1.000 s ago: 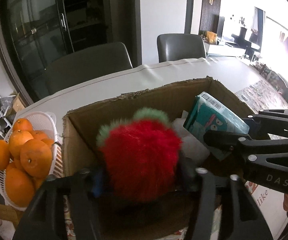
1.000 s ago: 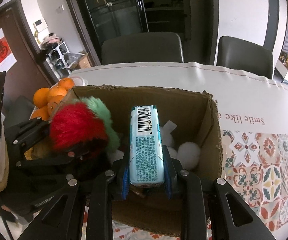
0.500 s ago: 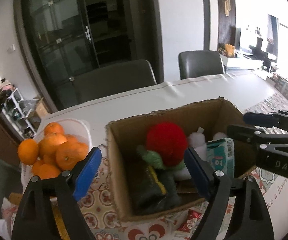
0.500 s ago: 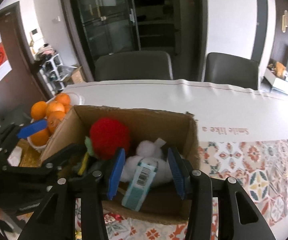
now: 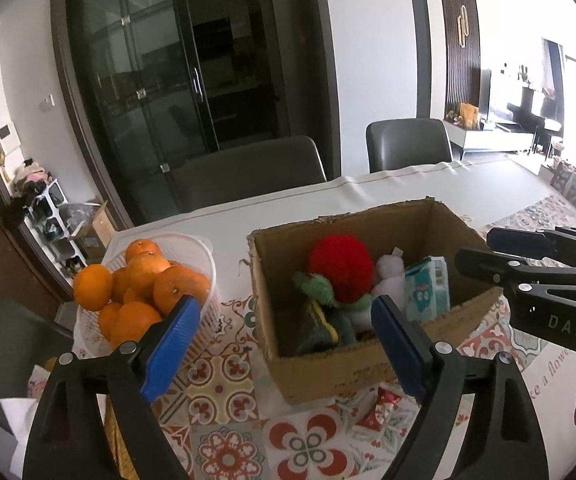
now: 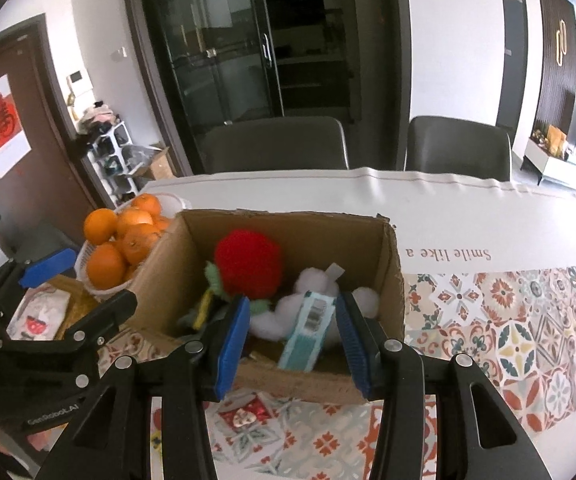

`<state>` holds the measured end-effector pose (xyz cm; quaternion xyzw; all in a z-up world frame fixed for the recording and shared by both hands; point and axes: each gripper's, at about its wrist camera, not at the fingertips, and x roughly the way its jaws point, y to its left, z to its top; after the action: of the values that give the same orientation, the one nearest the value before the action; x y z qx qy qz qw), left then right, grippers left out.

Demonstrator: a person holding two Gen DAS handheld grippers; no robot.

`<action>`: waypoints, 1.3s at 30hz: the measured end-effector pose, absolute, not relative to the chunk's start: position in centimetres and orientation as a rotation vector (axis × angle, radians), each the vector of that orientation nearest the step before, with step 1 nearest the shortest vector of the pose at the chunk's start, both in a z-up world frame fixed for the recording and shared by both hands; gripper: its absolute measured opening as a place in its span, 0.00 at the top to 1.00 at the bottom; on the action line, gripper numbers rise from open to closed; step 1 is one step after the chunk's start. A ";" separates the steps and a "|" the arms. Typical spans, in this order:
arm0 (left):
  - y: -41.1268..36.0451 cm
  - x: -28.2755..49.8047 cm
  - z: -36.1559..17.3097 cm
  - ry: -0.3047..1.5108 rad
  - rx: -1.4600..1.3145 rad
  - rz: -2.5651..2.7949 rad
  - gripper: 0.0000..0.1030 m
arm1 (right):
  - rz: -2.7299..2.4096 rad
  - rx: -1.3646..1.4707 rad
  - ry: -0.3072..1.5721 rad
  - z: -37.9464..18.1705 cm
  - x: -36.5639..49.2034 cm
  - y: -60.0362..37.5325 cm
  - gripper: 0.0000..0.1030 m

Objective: Organize soft objects
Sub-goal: 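Move the left tool to the yellow Minion toy while the right tool reaches the red snack packet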

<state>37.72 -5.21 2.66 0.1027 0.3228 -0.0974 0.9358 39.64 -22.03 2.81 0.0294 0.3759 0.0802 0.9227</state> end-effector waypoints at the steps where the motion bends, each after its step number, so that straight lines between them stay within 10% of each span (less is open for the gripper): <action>1: -5.1 37.3 2.8 0.656 0.212 -0.197 0.14 | 0.167 0.057 0.765 3.0 39.3 -21.8 0.55; 18: -3.0 30.4 1.4 0.610 0.233 -0.168 0.11 | 0.283 0.038 0.742 1.4 33.9 -19.0 0.55; 39: -2.7 26.8 -5.5 0.734 0.225 -0.257 0.07 | 0.399 -0.042 0.812 -4.5 31.8 -17.0 0.31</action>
<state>26.77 -2.66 -5.49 0.1093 0.3568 -0.1248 0.9193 31.84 -16.96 -4.49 -0.0202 0.3924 0.1929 0.8991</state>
